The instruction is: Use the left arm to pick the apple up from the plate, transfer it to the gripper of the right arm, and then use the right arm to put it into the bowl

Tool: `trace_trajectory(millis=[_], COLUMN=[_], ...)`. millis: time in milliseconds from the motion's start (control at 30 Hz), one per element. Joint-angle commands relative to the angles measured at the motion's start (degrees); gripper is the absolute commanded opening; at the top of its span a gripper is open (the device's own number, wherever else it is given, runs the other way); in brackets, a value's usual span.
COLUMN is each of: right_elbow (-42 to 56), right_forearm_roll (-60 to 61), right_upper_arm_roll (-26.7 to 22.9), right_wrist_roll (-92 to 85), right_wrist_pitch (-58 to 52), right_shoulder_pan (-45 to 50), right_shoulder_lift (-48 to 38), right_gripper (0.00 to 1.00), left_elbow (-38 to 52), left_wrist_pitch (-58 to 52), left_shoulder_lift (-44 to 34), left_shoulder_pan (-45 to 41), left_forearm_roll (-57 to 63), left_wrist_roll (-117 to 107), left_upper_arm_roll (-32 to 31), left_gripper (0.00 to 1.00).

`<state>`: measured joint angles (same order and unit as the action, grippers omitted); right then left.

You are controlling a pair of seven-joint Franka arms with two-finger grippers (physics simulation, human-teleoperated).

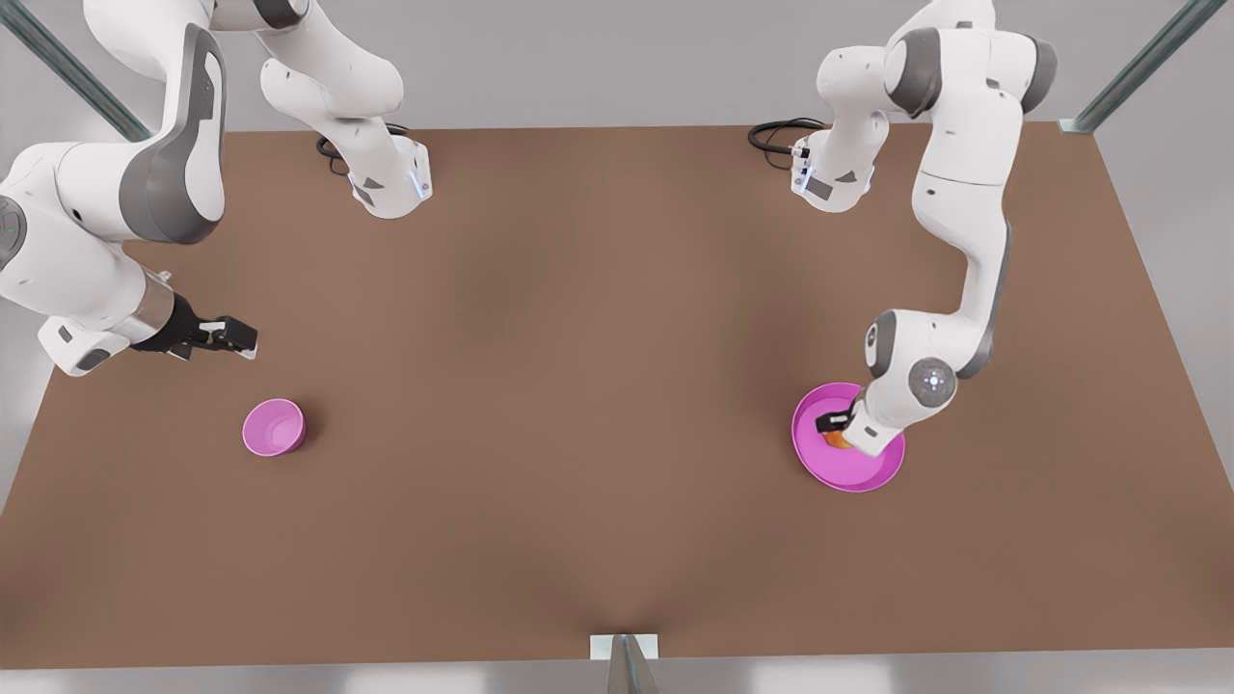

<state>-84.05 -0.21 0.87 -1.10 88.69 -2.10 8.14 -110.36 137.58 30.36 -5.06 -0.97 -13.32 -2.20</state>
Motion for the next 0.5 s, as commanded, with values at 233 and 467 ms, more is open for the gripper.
trace_trajectory(millis=[233, 467], right_elbow=[0.02, 0.02], right_forearm_roll=[0.04, 0.12], right_upper_arm_roll=[-0.08, 0.01], right_wrist_roll=[-0.13, -0.13], right_wrist_pitch=[-0.01, -0.01], right_shoulder_pan=[-0.01, -0.01], right_shoulder_lift=[-0.06, -0.06], right_gripper=[1.0, 1.0], left_elbow=[0.15, 0.06], left_wrist_pitch=[6.03, 6.03], left_shoulder_lift=[2.86, 3.48], left_shoulder_pan=[0.05, 0.05], left_forearm_roll=[0.09, 0.09], left_wrist_roll=[-3.91, -3.91], left_upper_arm_roll=[0.0, 0.0], left_gripper=[1.0, 0.83])
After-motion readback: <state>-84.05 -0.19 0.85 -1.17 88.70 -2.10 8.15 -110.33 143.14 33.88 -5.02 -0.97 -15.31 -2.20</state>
